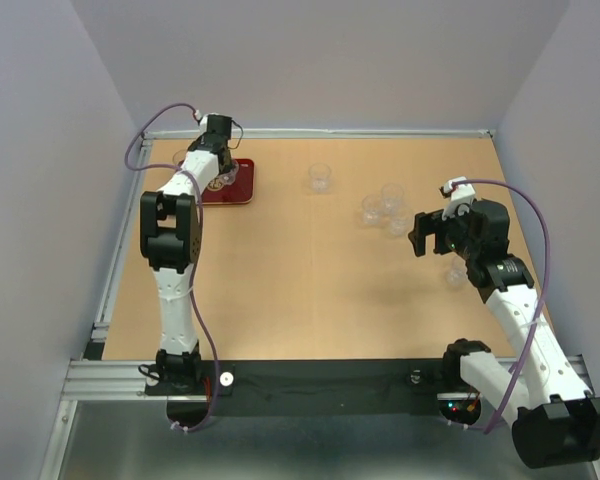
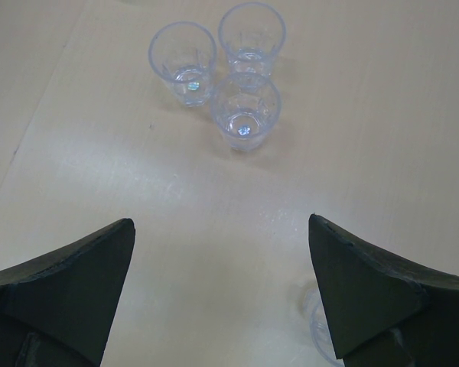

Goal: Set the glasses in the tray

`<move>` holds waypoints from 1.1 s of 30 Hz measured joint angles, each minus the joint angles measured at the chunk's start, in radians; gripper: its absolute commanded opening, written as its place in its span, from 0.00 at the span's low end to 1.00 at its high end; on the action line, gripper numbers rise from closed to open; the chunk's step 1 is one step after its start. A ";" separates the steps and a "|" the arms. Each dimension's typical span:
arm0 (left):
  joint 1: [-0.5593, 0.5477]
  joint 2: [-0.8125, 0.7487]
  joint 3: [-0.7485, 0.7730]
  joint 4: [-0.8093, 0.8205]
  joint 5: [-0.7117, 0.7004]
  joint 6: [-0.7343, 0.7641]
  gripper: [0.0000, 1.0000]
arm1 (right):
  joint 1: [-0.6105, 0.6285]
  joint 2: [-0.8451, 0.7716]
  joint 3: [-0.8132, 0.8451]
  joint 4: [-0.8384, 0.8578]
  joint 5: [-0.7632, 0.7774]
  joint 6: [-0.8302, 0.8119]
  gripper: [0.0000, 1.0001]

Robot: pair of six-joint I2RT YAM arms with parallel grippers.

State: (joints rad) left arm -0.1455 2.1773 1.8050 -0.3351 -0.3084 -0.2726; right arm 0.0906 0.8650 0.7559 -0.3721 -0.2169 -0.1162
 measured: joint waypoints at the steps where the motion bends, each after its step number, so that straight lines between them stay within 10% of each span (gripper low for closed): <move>1: 0.002 0.012 0.021 -0.002 -0.007 0.003 0.04 | 0.000 0.000 0.000 0.000 0.000 0.000 1.00; 17: 0.084 0.182 0.278 -0.081 -0.013 0.037 0.06 | -0.001 -0.001 0.000 0.000 0.000 -0.003 1.00; 33: 0.089 0.188 0.305 -0.090 0.020 0.051 0.37 | -0.008 0.007 0.000 0.000 0.000 -0.003 1.00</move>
State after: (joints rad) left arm -0.0566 2.3657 2.1101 -0.4248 -0.2886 -0.2211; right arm 0.0830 0.8722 0.7559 -0.3721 -0.2169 -0.1196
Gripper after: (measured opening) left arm 0.357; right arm 0.999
